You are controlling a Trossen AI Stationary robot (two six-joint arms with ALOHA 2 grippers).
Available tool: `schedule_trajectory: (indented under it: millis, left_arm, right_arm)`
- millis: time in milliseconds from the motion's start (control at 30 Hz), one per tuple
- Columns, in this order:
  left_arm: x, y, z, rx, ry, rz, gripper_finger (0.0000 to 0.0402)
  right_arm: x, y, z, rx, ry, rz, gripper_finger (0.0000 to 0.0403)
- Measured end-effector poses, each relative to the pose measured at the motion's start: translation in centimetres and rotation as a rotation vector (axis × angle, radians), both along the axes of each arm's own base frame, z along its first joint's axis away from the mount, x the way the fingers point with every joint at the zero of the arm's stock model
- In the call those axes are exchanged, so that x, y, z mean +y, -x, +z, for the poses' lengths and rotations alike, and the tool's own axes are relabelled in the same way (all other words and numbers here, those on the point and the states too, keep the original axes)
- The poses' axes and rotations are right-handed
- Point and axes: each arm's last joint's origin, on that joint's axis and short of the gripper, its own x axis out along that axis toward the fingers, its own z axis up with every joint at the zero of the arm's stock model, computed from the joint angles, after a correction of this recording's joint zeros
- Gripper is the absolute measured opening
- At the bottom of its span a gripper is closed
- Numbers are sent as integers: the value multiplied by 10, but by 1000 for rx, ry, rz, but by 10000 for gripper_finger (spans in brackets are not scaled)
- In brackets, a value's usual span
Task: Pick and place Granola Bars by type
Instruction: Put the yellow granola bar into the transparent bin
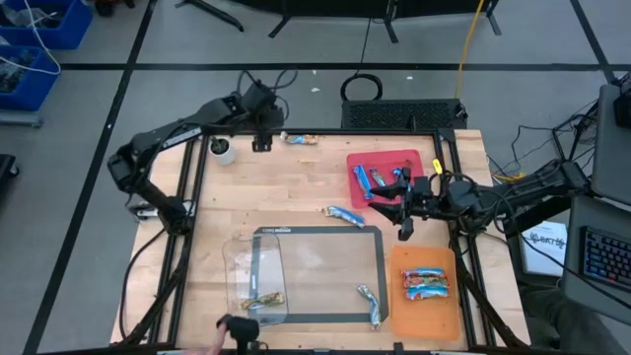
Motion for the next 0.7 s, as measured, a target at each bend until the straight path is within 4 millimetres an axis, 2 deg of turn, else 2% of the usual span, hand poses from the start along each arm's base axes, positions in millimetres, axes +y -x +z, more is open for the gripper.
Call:
schedule_trajectory:
  millis: [233, 400, 700]
  left_arm:
    - [22, -12, -17, -13, -25, -33, 381]
    - [30, -22, -31, 9, -34, -74, 379]
    - [40, -36, -62, 10, 34, -43, 379]
  right_arm:
    - [-1, 0, 0, -6, -4, -22, 167]
    - [-1, 0, 0, -5, 1, -24, 167]
    - [0, 0, 1, -6, 3, -20, 167]
